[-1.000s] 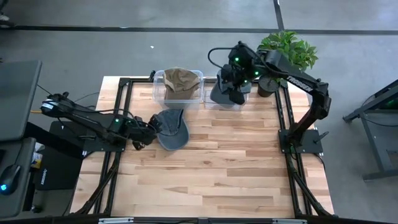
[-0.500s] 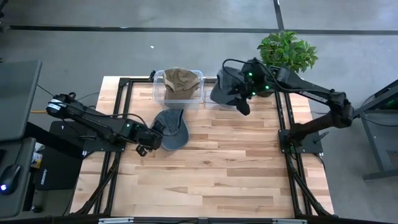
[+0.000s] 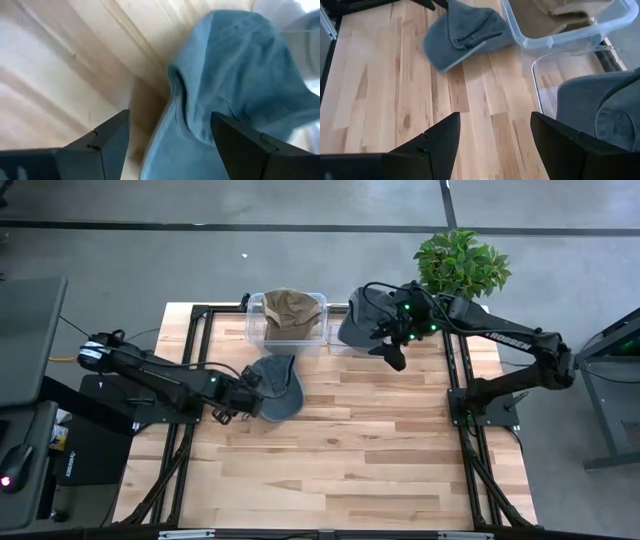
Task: Pick & Place hat
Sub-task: Put the gray cap into the transparent bin
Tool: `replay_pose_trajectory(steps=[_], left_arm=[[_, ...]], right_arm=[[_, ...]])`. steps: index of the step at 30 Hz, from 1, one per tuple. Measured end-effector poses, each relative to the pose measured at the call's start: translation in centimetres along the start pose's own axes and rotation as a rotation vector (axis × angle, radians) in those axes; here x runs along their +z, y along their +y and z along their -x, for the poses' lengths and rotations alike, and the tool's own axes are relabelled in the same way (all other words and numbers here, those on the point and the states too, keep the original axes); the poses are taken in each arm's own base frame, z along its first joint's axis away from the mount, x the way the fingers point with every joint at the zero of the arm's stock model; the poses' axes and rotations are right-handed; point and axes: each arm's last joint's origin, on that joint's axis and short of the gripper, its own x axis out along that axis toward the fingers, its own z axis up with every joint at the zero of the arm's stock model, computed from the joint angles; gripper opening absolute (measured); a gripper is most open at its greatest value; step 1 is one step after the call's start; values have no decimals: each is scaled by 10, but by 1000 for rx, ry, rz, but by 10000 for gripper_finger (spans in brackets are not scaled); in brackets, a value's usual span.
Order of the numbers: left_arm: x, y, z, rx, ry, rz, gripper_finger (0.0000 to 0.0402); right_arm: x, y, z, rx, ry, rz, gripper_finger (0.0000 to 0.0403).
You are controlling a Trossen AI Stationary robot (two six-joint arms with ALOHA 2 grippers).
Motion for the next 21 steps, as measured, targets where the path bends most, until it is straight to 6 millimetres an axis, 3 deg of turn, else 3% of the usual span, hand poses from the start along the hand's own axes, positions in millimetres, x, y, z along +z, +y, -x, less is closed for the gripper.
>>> replay_pose_trajectory(steps=[13,21], left_arm=[[5,-28,-31,26,-60,-42,260],[9,-37,-35,43,-30,-57,260]], right_arm=[[2,0,0,-1,-16,-4,236],[1,0,0,-3,-10,-13,236]])
